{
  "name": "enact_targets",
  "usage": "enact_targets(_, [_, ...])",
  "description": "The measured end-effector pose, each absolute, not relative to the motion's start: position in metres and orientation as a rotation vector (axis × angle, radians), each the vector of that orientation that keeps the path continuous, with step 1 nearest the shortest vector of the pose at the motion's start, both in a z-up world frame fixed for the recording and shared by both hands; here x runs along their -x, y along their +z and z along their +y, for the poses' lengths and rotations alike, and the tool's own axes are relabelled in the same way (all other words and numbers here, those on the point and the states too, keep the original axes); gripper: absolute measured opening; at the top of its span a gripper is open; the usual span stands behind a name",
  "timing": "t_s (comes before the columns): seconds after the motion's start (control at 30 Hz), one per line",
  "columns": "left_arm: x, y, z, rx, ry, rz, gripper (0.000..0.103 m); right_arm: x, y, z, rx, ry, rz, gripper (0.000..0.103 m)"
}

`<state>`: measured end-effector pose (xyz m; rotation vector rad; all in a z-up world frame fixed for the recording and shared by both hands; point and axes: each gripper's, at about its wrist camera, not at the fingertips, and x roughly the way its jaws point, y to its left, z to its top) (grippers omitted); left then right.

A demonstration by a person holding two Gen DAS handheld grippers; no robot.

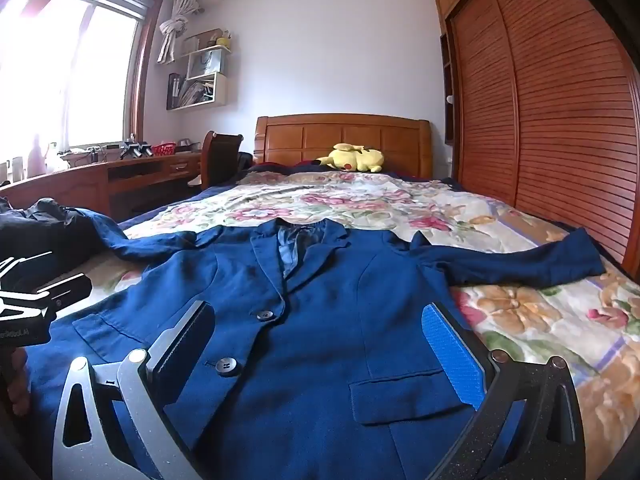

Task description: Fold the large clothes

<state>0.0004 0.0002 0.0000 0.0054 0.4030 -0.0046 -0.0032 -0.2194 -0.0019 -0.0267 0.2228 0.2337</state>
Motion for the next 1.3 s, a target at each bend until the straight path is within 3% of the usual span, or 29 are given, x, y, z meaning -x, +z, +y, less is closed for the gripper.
enact_targets(1.3, [0.007, 0.003, -0.008, -0.036, 0.001, 0.365, 0.103, 0.002, -0.002, -0.223, -0.001, 0.232, 0.225, 0.103])
